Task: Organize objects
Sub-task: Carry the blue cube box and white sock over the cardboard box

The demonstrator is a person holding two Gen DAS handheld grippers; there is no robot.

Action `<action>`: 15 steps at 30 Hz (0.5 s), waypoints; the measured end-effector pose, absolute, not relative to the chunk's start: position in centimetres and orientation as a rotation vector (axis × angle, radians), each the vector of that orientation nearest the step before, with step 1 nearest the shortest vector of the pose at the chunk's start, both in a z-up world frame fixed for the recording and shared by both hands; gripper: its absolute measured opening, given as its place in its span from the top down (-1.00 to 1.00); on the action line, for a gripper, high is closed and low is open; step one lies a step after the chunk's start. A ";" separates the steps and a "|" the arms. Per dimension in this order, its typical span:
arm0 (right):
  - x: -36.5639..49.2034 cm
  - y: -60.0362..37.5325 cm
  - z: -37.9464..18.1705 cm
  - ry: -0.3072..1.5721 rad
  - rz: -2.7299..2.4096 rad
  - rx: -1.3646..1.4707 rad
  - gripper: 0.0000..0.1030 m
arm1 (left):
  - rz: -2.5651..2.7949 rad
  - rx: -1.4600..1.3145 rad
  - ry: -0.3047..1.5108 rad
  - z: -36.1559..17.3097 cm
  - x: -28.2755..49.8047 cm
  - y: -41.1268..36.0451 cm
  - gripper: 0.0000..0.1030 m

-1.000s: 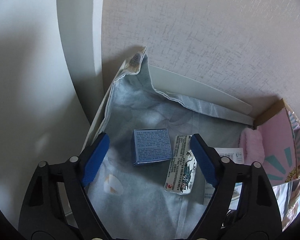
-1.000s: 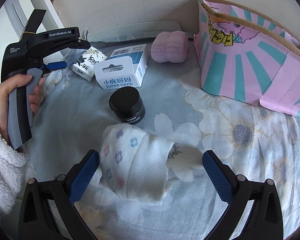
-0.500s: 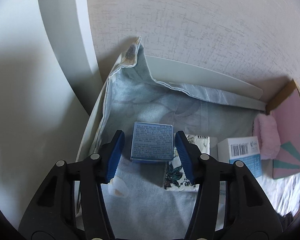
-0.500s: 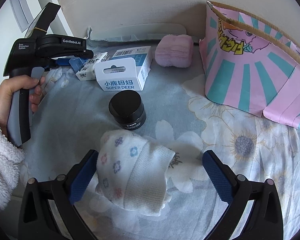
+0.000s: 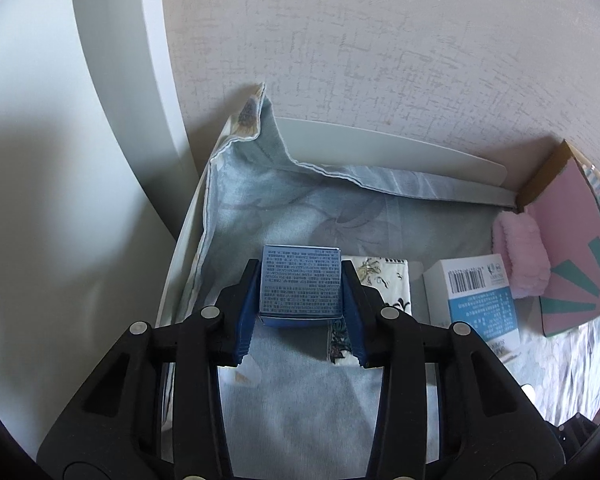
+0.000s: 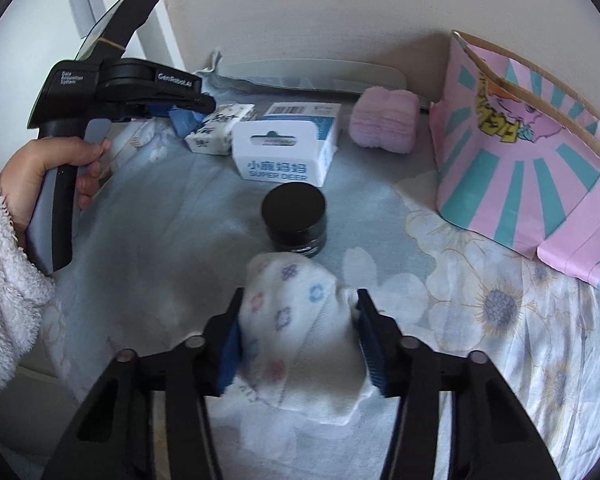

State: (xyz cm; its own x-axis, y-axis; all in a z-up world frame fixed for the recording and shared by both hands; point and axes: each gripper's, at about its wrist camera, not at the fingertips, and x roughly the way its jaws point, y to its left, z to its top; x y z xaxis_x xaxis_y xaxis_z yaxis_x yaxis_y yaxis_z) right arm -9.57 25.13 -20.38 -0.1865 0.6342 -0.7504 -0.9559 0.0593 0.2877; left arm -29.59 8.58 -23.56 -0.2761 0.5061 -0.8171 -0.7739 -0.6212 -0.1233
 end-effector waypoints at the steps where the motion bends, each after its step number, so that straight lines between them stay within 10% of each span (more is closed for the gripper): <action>1: -9.7 25.2 -20.3 0.926 1.517 -0.467 0.15 | 1.979 -1.108 0.382 -23.3 -29.5 8.4 0.32; 15: -8.7 24.1 -15.3 0.867 1.540 -0.418 0.17 | 2.006 -1.004 0.337 -15.8 -27.2 6.4 0.32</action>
